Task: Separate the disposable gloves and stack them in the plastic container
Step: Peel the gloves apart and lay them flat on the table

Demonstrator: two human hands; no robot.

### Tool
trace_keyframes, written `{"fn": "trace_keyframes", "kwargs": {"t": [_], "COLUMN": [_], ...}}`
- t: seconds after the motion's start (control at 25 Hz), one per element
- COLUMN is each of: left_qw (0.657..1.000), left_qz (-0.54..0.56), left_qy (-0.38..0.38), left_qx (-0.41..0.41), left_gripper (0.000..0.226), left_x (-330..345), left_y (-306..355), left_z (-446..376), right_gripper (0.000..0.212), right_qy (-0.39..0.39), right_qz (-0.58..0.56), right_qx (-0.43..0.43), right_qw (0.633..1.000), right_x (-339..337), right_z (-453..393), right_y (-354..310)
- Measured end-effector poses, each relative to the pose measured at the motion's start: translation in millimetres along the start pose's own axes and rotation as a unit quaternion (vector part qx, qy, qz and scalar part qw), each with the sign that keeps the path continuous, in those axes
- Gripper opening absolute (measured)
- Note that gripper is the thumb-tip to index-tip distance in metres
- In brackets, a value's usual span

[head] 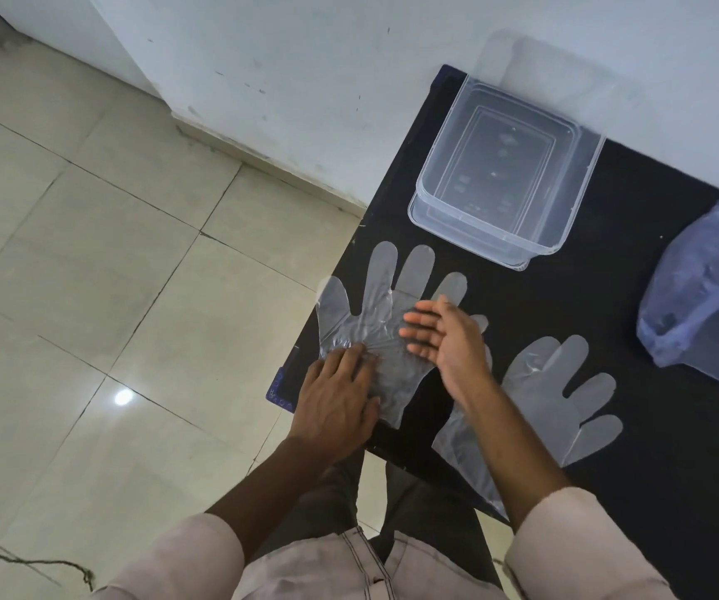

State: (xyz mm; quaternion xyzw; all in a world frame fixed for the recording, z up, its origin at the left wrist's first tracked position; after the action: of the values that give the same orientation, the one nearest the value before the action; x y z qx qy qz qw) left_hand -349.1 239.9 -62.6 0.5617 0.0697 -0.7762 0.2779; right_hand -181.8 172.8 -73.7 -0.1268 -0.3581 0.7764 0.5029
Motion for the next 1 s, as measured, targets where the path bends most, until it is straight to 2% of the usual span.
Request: {"fn": "trace_keyframes", "kwargs": {"t": [0.12, 0.2, 0.32, 0.36, 0.44, 0.48, 0.56, 0.6, 0.68, 0.8, 0.84, 1.0], "left_qw": [1.0, 1.0, 1.0, 0.999, 0.996, 0.991, 0.967, 0.951, 0.925, 0.889, 0.892, 0.907], "left_qz": [0.009, 0.012, 0.017, 0.033, 0.082, 0.102, 0.168, 0.211, 0.291, 0.401, 0.4, 0.375], "left_qy": [-0.027, -0.022, -0.024, -0.02, 0.03, 0.085, 0.183, 0.194, 0.128, -0.036, -0.049, -0.001], "left_qx": [-0.001, 0.004, 0.01, 0.017, 0.029, 0.024, -0.052, -0.115, -0.21, -0.219, -0.203, -0.191], "left_gripper": [0.057, 0.056, 0.055, 0.054, 0.047, 0.043, 0.039, 0.041, 0.049, 0.042, 0.037, 0.026], "left_x": [2.1, -1.2, -3.2, -5.6, -17.2, -25.4, -41.6, -48.5, -52.1, -41.2, -36.9, -29.4], "left_y": [-1.9, -2.7, -2.7, -3.2, -10.2, -18.7, -48.4, -64.8, -90.4, -101.8, -103.1, -107.1], "left_z": [-0.5, -1.0, 0.1, -0.3, -7.5, -17.2, -46.1, -61.1, -87.0, -97.6, -96.5, -98.8], "right_gripper": [0.043, 0.041, 0.038, 0.037, 0.036, 0.036, 0.036, 0.037, 0.042, 0.044, 0.044, 0.044], "right_qy": [0.068, 0.042, -0.044, -0.049, -0.018, 0.003, 0.01, -0.008, -0.067, -0.112, -0.106, -0.091], "right_qz": [-0.068, -0.057, 0.059, 0.078, 0.043, 0.012, -0.02, -0.015, 0.024, 0.036, 0.026, 0.044], "right_qx": [-0.045, -0.051, -0.016, -0.016, -0.036, -0.046, -0.052, -0.045, -0.015, 0.011, 0.008, 0.019], "right_qw": [0.994, 0.996, 0.997, 0.996, 0.998, 0.999, 0.998, 0.999, 0.997, 0.993, 0.994, 0.995], "right_x": [-22.6, -14.9, 20.1, 27.5, 30.0, 27.4, 25.9, 31.0, 50.5, 78.7, 83.9, 86.0], "right_z": [-10.1, -5.2, 9.1, 10.9, 9.0, 7.6, 8.7, 12.3, 22.0, 22.4, 19.2, 14.3], "right_y": [-22.7, -27.2, -10.6, -7.9, -12.2, -16.7, -18.4, -15.0, -2.5, 9.4, 9.4, 25.1]}}
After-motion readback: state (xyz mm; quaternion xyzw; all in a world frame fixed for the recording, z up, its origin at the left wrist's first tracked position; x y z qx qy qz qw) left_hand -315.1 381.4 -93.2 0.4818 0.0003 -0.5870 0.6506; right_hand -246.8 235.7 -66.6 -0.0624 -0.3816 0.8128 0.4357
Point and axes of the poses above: each hand's wrist, its own z-axis away from the middle knuckle, its own x-axis out of the palm, y = z × x, the point moved 3 cm from there along -z, towards the middle knuckle, and after that the axes turned 8 degrees about -z, right-handed, at the moved point
